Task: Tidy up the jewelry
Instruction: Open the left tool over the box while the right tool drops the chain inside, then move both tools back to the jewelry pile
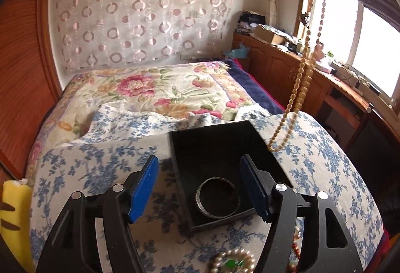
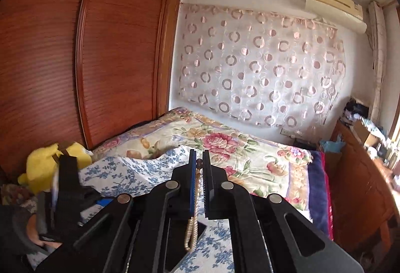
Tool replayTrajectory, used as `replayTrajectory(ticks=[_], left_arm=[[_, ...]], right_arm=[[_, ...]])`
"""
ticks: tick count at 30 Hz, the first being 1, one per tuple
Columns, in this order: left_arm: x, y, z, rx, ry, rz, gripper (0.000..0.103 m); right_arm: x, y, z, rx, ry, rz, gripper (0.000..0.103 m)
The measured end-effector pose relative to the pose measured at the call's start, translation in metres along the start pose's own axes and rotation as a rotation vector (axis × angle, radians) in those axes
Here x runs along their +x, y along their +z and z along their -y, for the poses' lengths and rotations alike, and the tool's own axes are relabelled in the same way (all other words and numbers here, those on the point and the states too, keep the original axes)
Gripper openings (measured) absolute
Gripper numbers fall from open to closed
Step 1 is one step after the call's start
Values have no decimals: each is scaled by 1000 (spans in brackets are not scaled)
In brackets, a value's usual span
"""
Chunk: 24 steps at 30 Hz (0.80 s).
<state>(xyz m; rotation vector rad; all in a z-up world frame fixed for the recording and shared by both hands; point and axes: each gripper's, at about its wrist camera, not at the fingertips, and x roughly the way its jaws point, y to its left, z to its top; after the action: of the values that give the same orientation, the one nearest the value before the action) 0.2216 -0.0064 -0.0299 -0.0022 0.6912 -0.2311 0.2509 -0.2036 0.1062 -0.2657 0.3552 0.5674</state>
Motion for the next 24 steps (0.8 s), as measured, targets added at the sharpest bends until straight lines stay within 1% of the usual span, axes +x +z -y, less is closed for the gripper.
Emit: replayTrajectory(ticks=[5, 8, 12, 16, 20, 21, 23, 24], left_arm=[[-11, -7, -12, -1, 28, -1, 65], [-17, -14, -15, 7, 46, -2, 65], [-28, -25, -20, -3, 44, -2, 65], [-36, -40, -19, -7, 44, -19, 65], [-42, -57, -17, -6, 50, -38, 65], [-45, -61, -15, -7, 47, -41, 65], [-51, -70, -12, -5, 41, -44, 65], [-54, -74, -10, -2, 41, -45, 65]], right_arm=[[9, 3, -5, -17, 2, -9, 6], [15, -5, -10, -17, 14, -29, 6], [32, -28, -15, 13, 37, -99, 6], [53, -63, -19, 49, 57, -198, 6], [59, -84, -24, 81, 53, -242, 7], [58, -89, -24, 82, 46, -249, 8], [53, -97, -25, 95, 38, -257, 22], [50, -100, -22, 104, 34, -258, 23]])
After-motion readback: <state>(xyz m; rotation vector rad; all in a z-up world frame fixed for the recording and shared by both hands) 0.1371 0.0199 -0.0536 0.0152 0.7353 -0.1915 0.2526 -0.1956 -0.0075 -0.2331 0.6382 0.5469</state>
